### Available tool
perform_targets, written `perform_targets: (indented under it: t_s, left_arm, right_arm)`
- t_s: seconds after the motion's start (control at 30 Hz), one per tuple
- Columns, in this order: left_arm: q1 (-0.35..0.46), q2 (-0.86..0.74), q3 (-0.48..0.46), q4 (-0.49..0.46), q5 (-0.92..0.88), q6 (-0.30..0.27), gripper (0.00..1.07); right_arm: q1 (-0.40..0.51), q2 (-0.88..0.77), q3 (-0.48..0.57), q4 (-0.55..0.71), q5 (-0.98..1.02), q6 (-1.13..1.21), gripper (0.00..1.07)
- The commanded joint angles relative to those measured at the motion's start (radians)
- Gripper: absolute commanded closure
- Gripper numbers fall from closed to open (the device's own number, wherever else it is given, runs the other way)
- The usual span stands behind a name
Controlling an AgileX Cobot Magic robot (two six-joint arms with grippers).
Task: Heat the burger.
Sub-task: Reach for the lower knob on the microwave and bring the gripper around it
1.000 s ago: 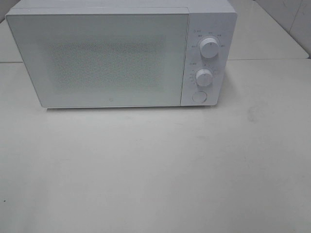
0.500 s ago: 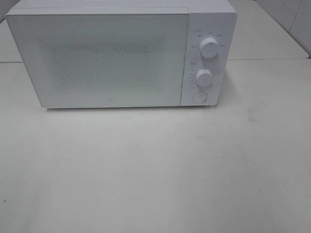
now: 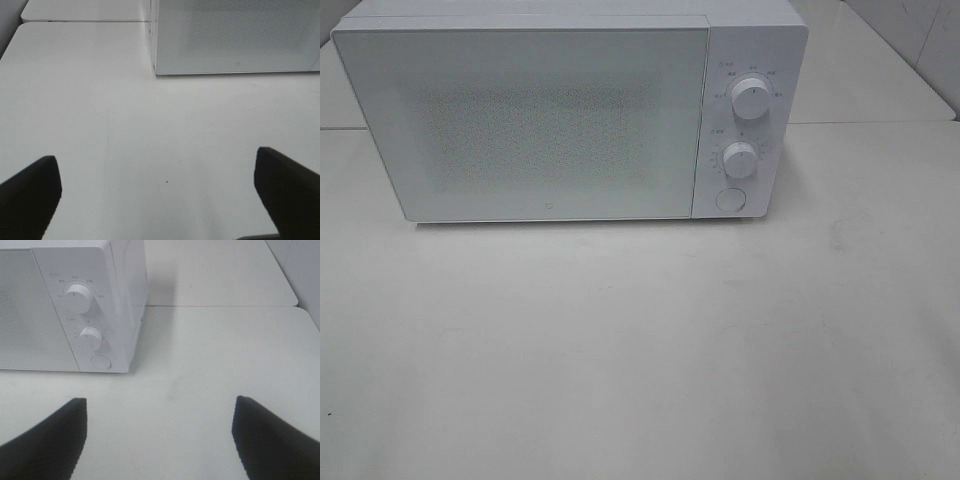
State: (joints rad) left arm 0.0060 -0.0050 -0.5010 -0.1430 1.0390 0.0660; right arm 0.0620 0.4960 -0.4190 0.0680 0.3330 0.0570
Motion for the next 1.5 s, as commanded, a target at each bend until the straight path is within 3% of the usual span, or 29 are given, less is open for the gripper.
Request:
perform_targets:
  t_s: [0.03,0.37,1.03,1.23,1.33,1.43,1.5]
  left_arm:
    - [0.001,-0.027,0.006,-0.008,-0.004,-0.004,0.03]
    - [0.001,-0.027,0.006,-0.008,-0.004,-0.003,0.03]
    - [0.001,-0.027,0.006,-0.009,-0.004,-0.002,0.03]
    - [0.001,-0.027,0.006,-0.009,-0.004,-0.002,0.03]
    - [0.001,-0.027,0.006,-0.009,-0.004,-0.002,0.03]
    - [0.001,-0.027,0.006,-0.009,-0.004,-0.002,0.03]
    - [0.001,-0.027,0.006,-0.009,-0.004,-0.002,0.03]
  right_arm:
    - [-0.001,0.05,0.014,-0.002,-0.072,0.005,0.31]
    - [-0.001,0.27,0.014,-0.005,-0.254,0.002,0.31]
    - [-0.001,0.694,0.036,-0.028,-0.807,0.036,0.31]
    - [0.095,0.772,0.124,0.067,-1.022,0.022,0.31]
    - [0.249,0.842,0.176,0.231,-1.197,-0.098,0.31]
    - [0.282,0.858,0.181,0.269,-1.228,-0.135,0.31]
    - [0.371,0.904,0.186,0.373,-1.306,-0.228,0.31]
